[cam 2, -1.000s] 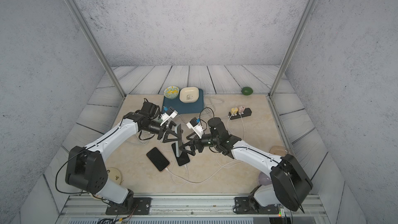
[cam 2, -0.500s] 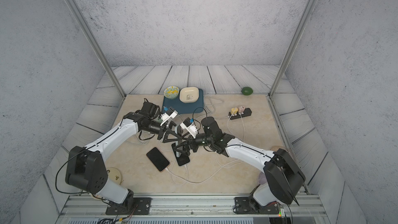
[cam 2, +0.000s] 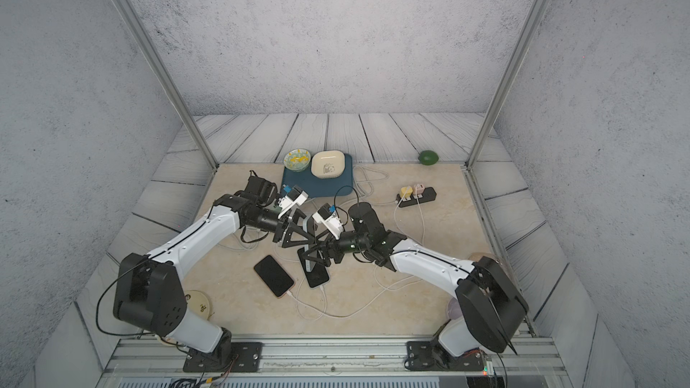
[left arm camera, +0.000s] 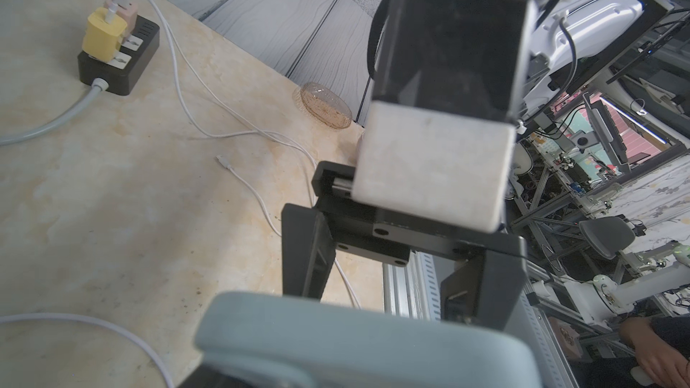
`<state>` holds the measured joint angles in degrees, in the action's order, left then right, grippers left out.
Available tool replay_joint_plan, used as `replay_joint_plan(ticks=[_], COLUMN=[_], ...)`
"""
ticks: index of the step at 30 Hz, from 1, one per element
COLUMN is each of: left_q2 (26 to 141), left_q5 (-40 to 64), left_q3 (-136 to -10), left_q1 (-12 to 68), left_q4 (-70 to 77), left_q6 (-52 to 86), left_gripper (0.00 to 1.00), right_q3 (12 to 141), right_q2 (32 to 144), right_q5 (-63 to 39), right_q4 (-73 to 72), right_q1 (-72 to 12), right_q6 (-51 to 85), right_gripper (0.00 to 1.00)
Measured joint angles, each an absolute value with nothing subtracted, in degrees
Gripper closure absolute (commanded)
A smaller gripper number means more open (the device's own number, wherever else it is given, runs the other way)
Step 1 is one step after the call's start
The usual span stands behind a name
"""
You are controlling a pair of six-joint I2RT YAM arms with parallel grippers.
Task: Unplug the charging cable from the phone
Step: Place the phone at the center of the board.
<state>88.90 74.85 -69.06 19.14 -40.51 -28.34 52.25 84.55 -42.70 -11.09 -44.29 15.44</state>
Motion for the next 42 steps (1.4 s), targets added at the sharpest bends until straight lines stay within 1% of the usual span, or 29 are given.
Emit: replay_joint_plan(ticks=[1,3,4,8,18,26,29,33,37,42], left_q2=[88.9,88.9,88.9,88.8,86.8,86.6,86.6,86.2,85.2,84.7], left_q5=[74.8,74.8,74.8,74.5,68.6,63.9,62.7,61.6,61.1,60.9], left_q3=[-69.1,-69.1,-69.1,-69.1,-69.1,-69.1,-69.1,-68.8,-68.7,-68.7], left_q1=[19.1,19.1,19.1,19.1,18.9,17.3,16.9,16.8,16.8,16.7], left_q4=[-40.5,-40.5,-40.5,-40.6,-40.1,-38.6,-37.8,-37.5,-37.5,-37.5], left_q6=[-28.4,-28.4,-28.5,-28.4,-27.1,-25.3,-25.0,-25.0,-25.1,-25.1], left_gripper=[0.47,0.29,0.22,0.02,0.02,0.02,0.02,0.02,0.02,0.02], right_q3=[52.2,52.2,52.2,52.0,48.1,46.4,47.9,53.5,61.3,68.7], right_q2=[84.6,84.6,84.6,84.6,82.3,76.5,76.6,79.0,83.7,89.9], right_q5=[-42.7,-42.7,-42.7,-42.2,-37.9,-29.2,-24.1,-16.8,-10.5,-4.9], right_q4=[-11.1,-11.2,-11.2,-11.5,-10.7,-5.0,1.0,12.0,22.3,32.3], right_q1=[-44.3,-44.3,-44.3,-44.3,-43.4,-41.6,-41.4,-41.4,-41.4,-41.4], right_q6=[15.5,15.5,15.5,15.2,14.8,14.7,14.4,14.1,13.5,13.2], right_gripper=[0.48,0.52,0.53,0.59,0.70,0.75,0.76,0.76,0.76,0.76])
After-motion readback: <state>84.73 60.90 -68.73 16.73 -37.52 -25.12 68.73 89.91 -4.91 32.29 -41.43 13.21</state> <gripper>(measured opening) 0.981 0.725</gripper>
